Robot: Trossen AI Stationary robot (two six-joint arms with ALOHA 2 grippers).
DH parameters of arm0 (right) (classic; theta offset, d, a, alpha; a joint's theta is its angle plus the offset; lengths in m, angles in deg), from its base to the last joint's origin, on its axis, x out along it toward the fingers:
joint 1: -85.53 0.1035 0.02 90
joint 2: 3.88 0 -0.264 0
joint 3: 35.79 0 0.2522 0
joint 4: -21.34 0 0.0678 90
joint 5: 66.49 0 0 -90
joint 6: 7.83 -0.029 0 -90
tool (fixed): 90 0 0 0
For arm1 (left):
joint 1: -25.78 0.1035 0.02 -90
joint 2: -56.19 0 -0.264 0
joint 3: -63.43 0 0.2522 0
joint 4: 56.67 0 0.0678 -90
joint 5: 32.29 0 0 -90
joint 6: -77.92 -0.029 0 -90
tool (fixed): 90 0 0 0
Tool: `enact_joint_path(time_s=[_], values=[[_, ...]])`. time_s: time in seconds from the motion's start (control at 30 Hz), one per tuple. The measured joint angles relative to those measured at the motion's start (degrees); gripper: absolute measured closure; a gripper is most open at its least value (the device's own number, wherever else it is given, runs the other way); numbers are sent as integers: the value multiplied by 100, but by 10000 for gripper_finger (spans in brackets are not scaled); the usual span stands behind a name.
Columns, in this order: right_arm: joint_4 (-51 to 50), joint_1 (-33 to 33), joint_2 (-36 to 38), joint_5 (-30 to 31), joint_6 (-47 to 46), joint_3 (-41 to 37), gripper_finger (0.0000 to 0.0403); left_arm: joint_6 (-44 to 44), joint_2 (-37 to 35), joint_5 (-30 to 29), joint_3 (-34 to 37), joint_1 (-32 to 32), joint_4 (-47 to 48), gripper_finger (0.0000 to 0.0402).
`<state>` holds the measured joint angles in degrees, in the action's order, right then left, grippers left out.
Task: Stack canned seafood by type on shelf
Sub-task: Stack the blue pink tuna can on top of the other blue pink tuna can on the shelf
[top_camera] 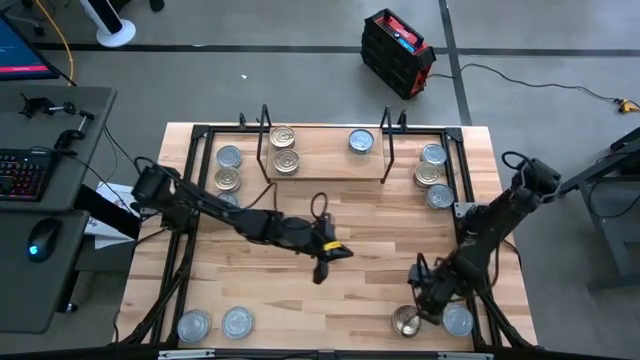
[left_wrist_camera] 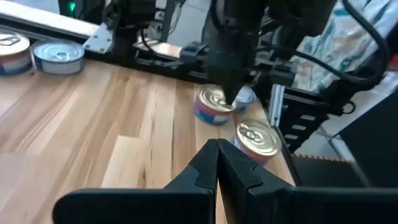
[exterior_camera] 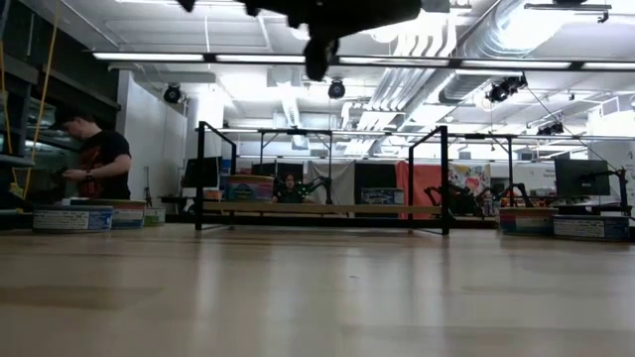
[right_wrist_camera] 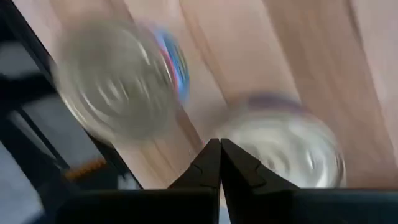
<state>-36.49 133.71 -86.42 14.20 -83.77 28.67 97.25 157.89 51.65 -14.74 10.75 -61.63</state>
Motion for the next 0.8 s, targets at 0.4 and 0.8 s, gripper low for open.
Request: enact_joint_path(time_s=[0.4, 0.8], values=[[-643, 453, -44, -27, -159, 0, 403, 313, 335, -304, -377, 70, 568, 401], [-298, -239, -698, 441, 648, 47, 403, 482, 334, -307, -360, 79, 1426, 402]])
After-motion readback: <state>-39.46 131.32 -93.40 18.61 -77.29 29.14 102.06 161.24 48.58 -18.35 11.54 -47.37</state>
